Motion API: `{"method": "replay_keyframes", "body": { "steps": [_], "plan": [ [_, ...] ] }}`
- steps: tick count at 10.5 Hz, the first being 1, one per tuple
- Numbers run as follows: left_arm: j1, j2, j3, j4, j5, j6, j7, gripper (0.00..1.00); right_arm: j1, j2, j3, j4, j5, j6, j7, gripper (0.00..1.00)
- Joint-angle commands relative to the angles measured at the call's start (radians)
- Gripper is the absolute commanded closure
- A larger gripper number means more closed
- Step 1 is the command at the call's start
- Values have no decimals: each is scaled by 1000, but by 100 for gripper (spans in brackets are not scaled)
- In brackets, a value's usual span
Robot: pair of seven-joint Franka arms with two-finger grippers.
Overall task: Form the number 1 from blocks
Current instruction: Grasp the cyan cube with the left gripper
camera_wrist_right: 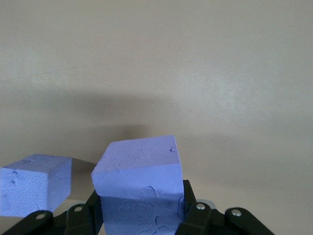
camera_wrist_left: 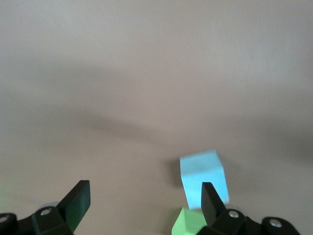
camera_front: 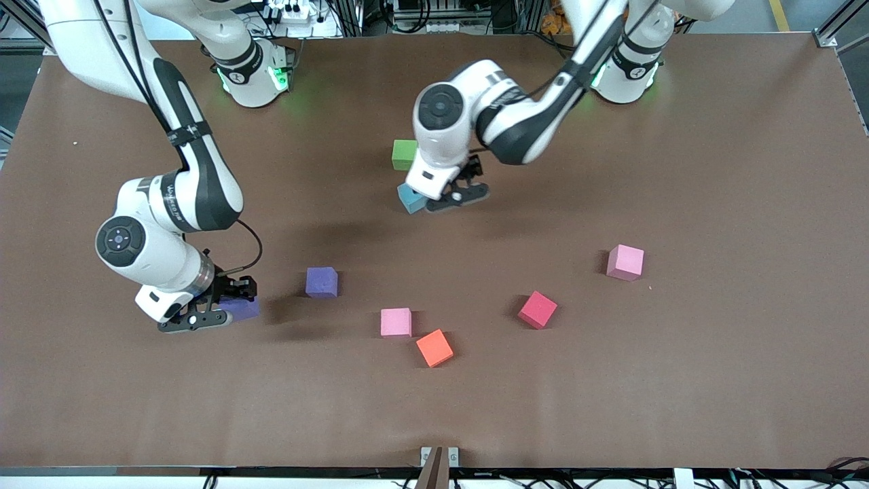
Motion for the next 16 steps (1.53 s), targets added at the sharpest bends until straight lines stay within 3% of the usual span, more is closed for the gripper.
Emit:
{"method": "replay_keyframes", "body": {
  "steps": [1, 3, 6, 8, 11, 16],
  "plan": [
    [23, -21, -13, -17, 28, -4, -60, 0, 52, -110, -12, -124, 4, 6, 82, 37],
    [10, 48, -16, -2, 17, 61, -151, 0, 92, -192, -11, -222, 5, 3, 102, 37],
    [-89, 169, -13, 65, 26, 158, -356, 0, 147, -269, -9, -314, 8, 3, 149, 37],
    [-132, 253, -12, 153, 28, 167, -444, 0, 138, -277, -9, -324, 8, -3, 163, 37],
    [-253, 301, 94, 155, 26, 217, -496, 0, 134, -279, -9, -321, 7, -14, 148, 37],
    [-275, 332, 102, 135, 31, 215, -476, 0, 137, -262, -9, -293, -1, 3, 128, 35]
  ]
}}
